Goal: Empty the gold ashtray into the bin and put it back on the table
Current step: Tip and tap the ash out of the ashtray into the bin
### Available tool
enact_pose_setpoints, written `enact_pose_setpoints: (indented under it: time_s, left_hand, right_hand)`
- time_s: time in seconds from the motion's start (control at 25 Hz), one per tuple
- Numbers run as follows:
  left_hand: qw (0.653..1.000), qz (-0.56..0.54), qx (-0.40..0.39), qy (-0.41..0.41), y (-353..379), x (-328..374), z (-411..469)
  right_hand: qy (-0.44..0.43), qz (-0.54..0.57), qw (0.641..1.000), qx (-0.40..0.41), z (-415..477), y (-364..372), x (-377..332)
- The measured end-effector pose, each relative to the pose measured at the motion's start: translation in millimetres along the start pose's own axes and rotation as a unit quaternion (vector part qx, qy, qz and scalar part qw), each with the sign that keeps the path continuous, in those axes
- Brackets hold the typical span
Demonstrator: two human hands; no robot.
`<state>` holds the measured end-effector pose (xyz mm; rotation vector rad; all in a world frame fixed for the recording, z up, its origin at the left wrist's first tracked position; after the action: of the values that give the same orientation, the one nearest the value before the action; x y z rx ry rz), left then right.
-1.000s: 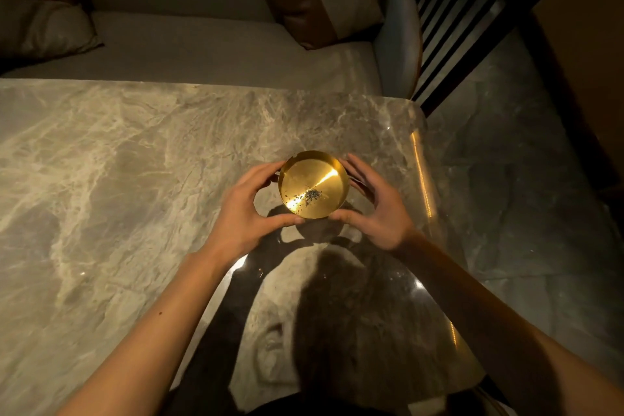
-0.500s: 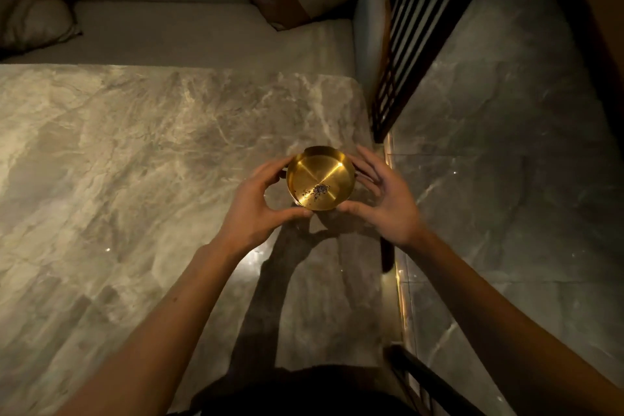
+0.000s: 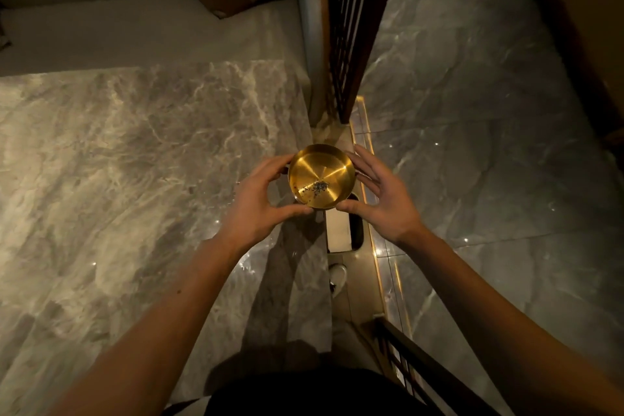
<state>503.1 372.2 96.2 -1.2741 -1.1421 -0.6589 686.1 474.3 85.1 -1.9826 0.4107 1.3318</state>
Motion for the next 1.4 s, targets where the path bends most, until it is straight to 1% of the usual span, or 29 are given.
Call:
enact_pose_setpoints:
  time_s: [0.36,0.48,0.64,0.8,0.96,1.04,1.24,1.4]
  left_hand:
    - [0.998,-0.061,-0.033,-0.006,15.3,-17.9,4.4]
    - [0.996,-0.076,-0.045,-0.015,24.3,-24.0,9.2]
    - [0.994,-0.09,-0.044,-0.048,49.6,-26.8,19.5]
    - [0.986,-0.113,-0.051,-0.112,107.9,-33.4,39.5]
    - [0.969,-0.139,-0.029,-0.2,169.5,-46.6,54.1]
    - [0.961,-0.152,-0.027,-0.231,198.5,-60.2,61.5]
    - [0.934,-0.194,-0.018,-0.3,242.6,-116.8,71.5]
    - [0.923,-0.189,0.0,-0.335,257.8,-164.4,72.5]
  right_hand:
    - [0.006,-0.075,0.997,0.034,-13.2,-3.4,-4.0]
    - [0.018,-0.071,0.997,0.04,-14.0,-6.1,6.2]
    - [0.05,-0.047,0.997,0.035,-14.0,-23.3,32.0]
    - [0.076,-0.008,0.997,0.007,-6.5,-56.5,87.9]
    - [0.117,0.028,0.992,-0.04,6.1,-84.2,149.5]
    - [0.143,0.046,0.987,-0.056,13.6,-92.5,180.2]
    - [0.195,0.067,0.973,-0.101,33.5,-84.0,253.6]
    - [0.23,0.082,0.961,-0.13,52.4,-59.3,298.6]
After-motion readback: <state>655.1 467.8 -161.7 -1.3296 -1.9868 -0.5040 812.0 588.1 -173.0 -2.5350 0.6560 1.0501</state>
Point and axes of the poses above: each hand's wrist, its own z-axis towards the middle knuckle, its own y-axis out of the palm, x = y × z, the point moved 6 cm from there along z, towards the middle knuckle, and after that the axes turned 8 degrees about -z, right-handed, at the moved point
